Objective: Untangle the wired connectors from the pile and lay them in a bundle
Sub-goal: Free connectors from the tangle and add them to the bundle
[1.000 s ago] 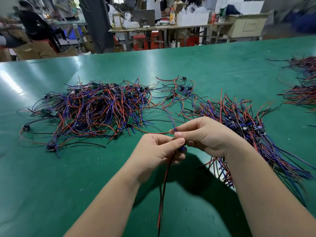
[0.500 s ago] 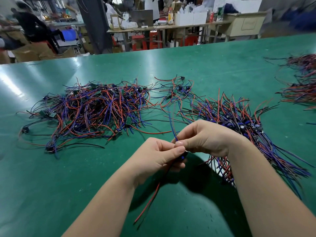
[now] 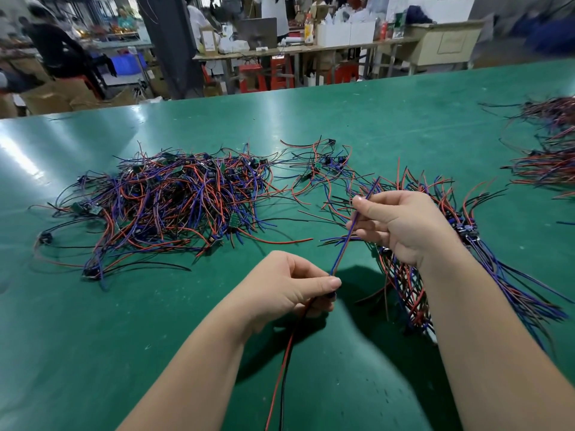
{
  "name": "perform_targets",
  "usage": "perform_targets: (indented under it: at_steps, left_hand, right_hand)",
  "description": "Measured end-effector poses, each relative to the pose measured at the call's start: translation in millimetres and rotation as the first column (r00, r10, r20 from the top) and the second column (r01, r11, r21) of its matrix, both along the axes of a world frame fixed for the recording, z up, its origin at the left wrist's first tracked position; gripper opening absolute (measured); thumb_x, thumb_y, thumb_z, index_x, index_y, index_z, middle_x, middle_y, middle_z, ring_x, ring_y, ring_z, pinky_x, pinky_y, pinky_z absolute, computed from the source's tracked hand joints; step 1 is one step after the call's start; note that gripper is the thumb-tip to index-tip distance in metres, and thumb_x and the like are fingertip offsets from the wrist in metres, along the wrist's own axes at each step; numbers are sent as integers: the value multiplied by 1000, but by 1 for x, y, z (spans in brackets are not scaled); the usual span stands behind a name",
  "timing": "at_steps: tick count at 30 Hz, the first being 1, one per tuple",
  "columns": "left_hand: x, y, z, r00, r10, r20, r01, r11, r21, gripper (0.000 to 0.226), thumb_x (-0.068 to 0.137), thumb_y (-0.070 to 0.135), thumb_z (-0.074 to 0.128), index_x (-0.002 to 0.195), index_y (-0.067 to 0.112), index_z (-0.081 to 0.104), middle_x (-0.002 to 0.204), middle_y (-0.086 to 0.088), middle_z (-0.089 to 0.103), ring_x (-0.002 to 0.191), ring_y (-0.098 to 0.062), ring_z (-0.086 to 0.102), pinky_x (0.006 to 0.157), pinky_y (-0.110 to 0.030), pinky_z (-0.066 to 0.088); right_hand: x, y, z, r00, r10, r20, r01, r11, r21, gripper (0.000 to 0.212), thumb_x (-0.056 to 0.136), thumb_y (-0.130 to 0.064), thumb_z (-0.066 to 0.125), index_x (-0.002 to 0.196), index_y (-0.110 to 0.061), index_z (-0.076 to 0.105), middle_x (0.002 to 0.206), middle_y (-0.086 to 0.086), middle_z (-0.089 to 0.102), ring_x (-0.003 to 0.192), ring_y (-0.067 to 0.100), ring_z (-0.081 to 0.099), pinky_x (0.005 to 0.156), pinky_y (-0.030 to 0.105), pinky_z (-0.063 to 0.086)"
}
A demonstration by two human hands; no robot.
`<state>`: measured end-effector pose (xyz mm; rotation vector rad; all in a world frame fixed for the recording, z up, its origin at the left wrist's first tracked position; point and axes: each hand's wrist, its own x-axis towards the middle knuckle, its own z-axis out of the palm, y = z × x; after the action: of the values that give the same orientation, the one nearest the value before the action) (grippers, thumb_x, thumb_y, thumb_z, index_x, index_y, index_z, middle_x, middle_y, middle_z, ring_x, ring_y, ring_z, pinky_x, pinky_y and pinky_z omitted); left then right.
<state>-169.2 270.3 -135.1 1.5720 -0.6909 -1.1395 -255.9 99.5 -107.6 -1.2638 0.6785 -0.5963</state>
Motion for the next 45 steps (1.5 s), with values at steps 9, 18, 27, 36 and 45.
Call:
perform_targets:
  at_steps: [9, 18, 27, 36, 45]
  left_hand:
    - [5, 4, 3, 994, -91, 58, 90, 996, 12, 8, 80, 18, 75, 77, 11, 73, 81, -15, 73, 69, -17, 69, 61, -23, 55]
    - [10, 0, 3, 979, 144, -147, -151, 988, -35, 17, 83, 18, 70, 69, 9, 69, 72, -9, 72, 58, -13, 68, 51, -20, 53]
    - [36, -2, 0, 617, 554, -558, -687, 726, -39, 16, 89, 18, 64, 79, 6, 60, 59, -6, 70, 47, -7, 66, 44, -15, 52]
    - [23, -9, -3, 695, 452, -559, -560, 828, -26, 19, 89, 27, 61, 82, 10, 64, 66, -2, 72, 52, -10, 68, 47, -19, 54]
    - [16, -13, -10, 816, 430, -388, -498, 862, -92, 27, 84, 35, 65, 82, 8, 63, 64, -3, 69, 55, -12, 67, 49, -26, 56]
  right_hand:
    - [4, 2, 0, 990, -130, -52, 129, 992, -8, 24, 92, -19, 57, 72, -14, 47, 37, 1, 53, 32, 14, 55, 32, 10, 31]
    - [2, -12, 5, 851, -498, 168, 513, 857, -55, 22, 102, -33, 28, 83, -24, 35, 81, 5, 50, 62, 16, 59, 54, 29, 50]
    - [10, 25, 2, 825, -410, 390, 538, 780, -318, 14, 94, -28, 36, 81, -25, 40, 61, 0, 50, 48, 19, 47, 46, 23, 37]
    - [16, 44, -10, 981, 124, -148, -188, 775, -604, 5, 84, -19, 68, 80, -18, 68, 66, 5, 68, 49, 12, 58, 50, 27, 47]
    - [21, 59, -22, 951, -70, -301, -208, 578, -789, 18, 71, -22, 80, 86, -16, 73, 80, -2, 70, 66, 7, 59, 70, 21, 49]
